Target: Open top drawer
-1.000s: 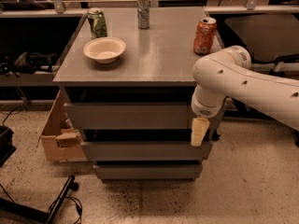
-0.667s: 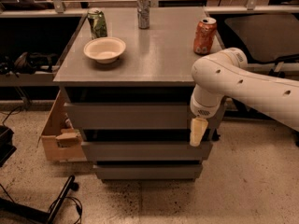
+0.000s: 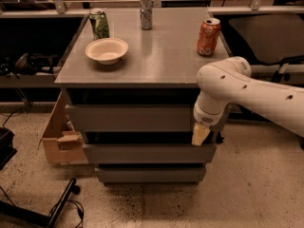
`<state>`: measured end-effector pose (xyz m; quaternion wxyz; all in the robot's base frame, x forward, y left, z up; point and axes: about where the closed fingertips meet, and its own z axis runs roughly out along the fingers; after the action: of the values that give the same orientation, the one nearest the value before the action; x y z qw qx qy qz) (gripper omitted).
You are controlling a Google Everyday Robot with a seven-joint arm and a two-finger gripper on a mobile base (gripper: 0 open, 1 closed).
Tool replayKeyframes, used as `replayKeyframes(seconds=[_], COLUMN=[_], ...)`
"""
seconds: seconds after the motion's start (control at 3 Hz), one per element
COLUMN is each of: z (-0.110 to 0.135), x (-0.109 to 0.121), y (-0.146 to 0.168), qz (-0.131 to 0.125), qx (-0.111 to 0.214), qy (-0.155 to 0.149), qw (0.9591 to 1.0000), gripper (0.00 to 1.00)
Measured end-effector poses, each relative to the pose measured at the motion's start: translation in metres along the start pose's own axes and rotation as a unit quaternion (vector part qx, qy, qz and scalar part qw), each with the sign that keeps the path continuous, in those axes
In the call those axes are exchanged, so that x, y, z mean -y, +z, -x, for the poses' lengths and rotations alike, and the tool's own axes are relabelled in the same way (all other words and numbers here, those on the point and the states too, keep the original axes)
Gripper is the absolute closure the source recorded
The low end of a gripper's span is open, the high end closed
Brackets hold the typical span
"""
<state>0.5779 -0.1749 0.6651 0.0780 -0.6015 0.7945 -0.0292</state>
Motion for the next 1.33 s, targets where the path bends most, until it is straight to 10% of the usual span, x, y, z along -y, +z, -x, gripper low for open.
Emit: replayKeyframes(seconds=[0.67, 1.0, 1.33], z=[-0.009, -0.008, -0.008], x=[-0.005, -0.004, -0.004], y=[-0.014, -0.02, -0.02], qz=[-0.004, -0.004, -0.004], qx=[-0.004, -0.004, -0.004], qy=[0.013, 0.013, 0.012], qw=[0.9999, 0.9999, 0.9999], gripper=[0.85, 0.85, 0.54])
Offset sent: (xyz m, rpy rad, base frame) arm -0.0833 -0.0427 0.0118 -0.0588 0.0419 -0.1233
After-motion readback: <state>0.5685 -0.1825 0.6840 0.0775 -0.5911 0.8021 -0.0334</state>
